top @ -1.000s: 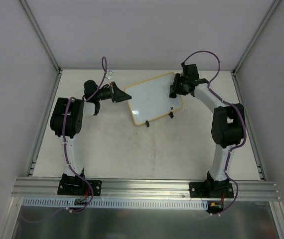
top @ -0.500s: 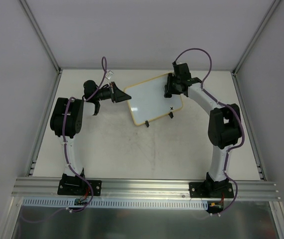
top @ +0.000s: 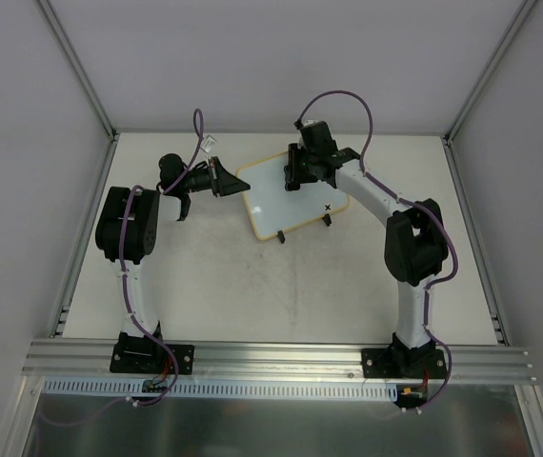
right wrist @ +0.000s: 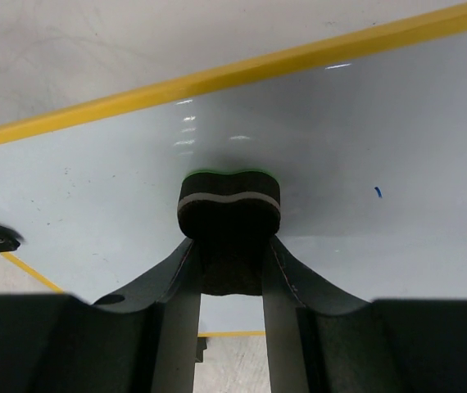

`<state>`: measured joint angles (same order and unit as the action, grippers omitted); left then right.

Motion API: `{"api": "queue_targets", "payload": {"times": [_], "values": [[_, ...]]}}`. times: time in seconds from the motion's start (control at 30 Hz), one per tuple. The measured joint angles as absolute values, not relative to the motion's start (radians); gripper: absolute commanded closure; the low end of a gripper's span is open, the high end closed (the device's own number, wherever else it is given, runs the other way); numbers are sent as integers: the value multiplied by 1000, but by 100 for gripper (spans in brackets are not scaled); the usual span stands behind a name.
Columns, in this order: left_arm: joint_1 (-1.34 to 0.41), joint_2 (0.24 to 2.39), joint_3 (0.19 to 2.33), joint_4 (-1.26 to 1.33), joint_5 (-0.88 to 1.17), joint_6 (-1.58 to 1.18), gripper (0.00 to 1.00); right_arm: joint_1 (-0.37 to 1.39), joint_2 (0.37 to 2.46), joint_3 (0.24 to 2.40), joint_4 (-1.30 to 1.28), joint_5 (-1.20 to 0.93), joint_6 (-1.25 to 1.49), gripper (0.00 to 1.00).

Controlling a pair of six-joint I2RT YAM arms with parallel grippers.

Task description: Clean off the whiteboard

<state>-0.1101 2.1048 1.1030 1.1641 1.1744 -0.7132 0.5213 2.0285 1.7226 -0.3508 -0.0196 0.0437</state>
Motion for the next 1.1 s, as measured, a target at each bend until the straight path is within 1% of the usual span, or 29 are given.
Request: {"api": "queue_targets", "payload": {"times": [0.27, 0.4, 0.6, 0.87, 1.1], "values": [[-110, 2105, 1102, 1164, 1174, -712, 100, 516, 2029, 1724, -353, -35, 44, 100], [-110, 2105, 1102, 1164, 1174, -712, 100, 492, 2029, 1723, -353, -75, 50, 100], [-112, 2105, 1102, 1164, 1174, -712, 100, 416, 2029, 1722, -367, -133, 62, 100], [-112, 2105, 1102, 1165, 1176, -704, 100, 313, 2029, 1723, -433, -119, 50, 100], [-113, 2101, 1102, 1165, 1178, -697, 100, 279, 2029, 1723, -473, -113, 40, 100]]}}
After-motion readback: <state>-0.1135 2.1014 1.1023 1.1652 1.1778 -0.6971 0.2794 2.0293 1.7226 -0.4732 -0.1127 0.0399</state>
